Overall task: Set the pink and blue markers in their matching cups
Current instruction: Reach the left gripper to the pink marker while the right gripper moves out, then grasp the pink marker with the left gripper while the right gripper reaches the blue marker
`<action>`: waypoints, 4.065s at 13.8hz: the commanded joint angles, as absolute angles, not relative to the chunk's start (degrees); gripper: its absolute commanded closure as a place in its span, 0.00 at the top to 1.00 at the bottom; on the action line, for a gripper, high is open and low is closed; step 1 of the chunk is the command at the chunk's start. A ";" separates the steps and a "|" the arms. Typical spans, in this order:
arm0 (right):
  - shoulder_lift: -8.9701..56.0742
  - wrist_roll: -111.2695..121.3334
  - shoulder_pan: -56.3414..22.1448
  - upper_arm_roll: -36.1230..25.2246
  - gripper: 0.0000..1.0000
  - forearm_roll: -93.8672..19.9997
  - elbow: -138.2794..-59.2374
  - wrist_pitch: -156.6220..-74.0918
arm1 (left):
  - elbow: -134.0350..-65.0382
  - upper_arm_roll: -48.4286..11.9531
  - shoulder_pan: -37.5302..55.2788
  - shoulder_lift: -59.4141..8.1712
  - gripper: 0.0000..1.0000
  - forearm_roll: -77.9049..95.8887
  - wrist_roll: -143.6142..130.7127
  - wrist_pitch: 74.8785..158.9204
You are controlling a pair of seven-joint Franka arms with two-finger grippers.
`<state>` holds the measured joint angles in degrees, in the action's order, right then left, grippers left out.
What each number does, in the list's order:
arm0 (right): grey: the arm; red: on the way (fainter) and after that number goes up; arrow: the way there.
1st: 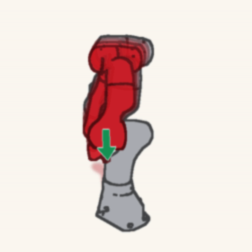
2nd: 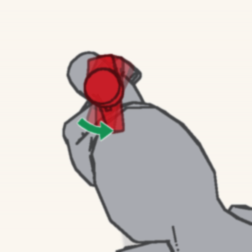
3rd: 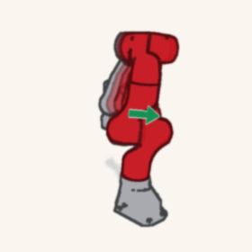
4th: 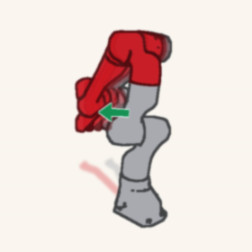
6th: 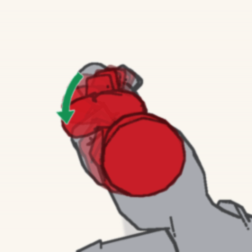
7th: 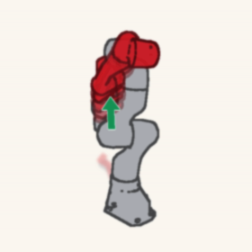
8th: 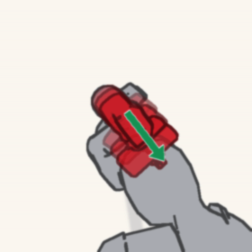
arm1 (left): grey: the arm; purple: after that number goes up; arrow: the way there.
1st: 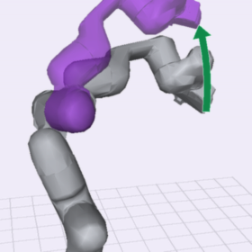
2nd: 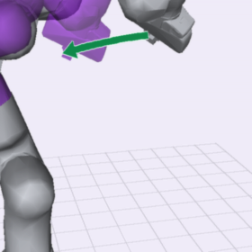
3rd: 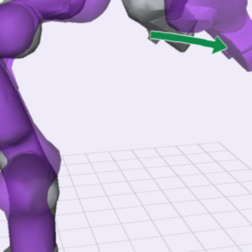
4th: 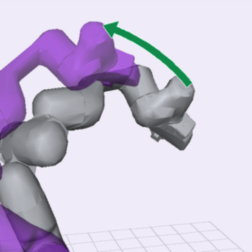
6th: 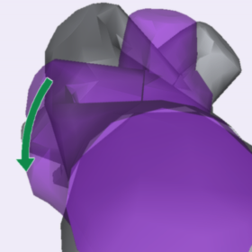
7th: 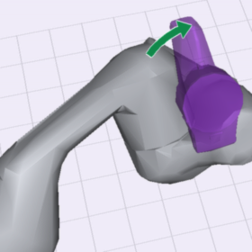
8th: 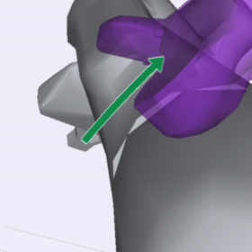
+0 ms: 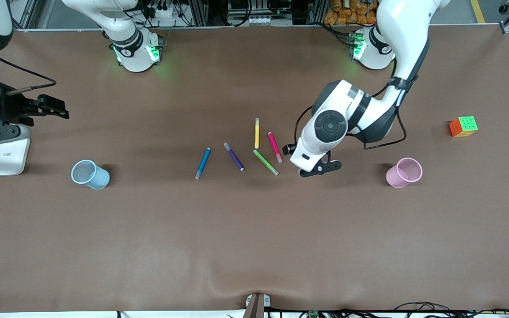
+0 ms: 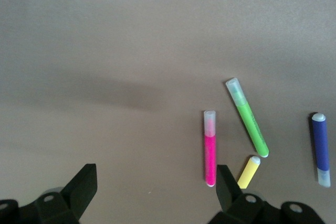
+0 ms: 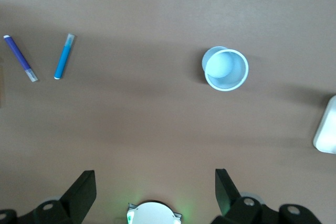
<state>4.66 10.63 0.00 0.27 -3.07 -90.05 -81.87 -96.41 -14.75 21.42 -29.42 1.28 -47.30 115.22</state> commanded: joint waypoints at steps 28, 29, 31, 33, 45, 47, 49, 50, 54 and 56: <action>2.28 -4.04 -18.98 0.18 1.00 -10.55 -117.77 -117.24 | -95.98 -13.80 28.13 -43.06 0.46 0.53 -57.66 132.36; 2.63 -4.13 -18.98 0.18 1.00 -10.55 -117.77 -117.42 | -95.98 -13.80 28.12 -43.33 0.41 0.53 -57.66 132.62; 3.25 -4.13 -19.42 0.18 1.00 -10.55 -117.77 -117.95 | -95.80 -13.80 28.04 -43.24 0.15 0.53 -57.66 132.63; 3.78 -4.83 -20.56 0.18 1.00 -10.55 -117.86 -118.47 | -95.80 -13.80 27.51 -42.81 0.02 0.61 -57.66 132.45; 14.58 -30.02 -26.37 0.09 1.00 -0.90 -113.48 -126.13 | -94.39 -12.75 22.15 -32.62 0.00 -6.58 -55.64 118.66; 18.96 -34.52 -28.37 0.00 1.00 -0.27 -109.88 -125.86 | -94.57 -12.83 20.67 -30.86 0.00 -10.44 -55.20 117.17; 23.01 -34.81 -29.44 -0.09 1.00 4.36 -107.67 -126.38 | -95.01 -12.83 19.34 -29.19 0.00 -11.69 -53.97 116.54; 24.42 -35.24 -29.36 0.09 1.00 8.92 -107.23 -126.91 | -95.01 -12.83 18.99 -28.48 0.00 -11.69 -52.66 116.19; 27.59 -35.42 -28.48 0.18 1.00 9.85 -106.96 -131.48 | -95.01 -12.92 13.20 -25.32 0.00 -11.69 -40.99 114.44; 28.73 -35.42 -28.21 0.18 1.00 7.22 -107.22 -134.02 | -95.10 -12.83 11.78 -23.83 0.00 -11.69 -37.28 113.73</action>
<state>27.51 -34.36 -28.79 -0.18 8.00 -108.32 -132.69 -93.48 -12.43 13.25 -26.77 -10.61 -40.15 114.96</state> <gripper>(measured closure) 0.000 0.828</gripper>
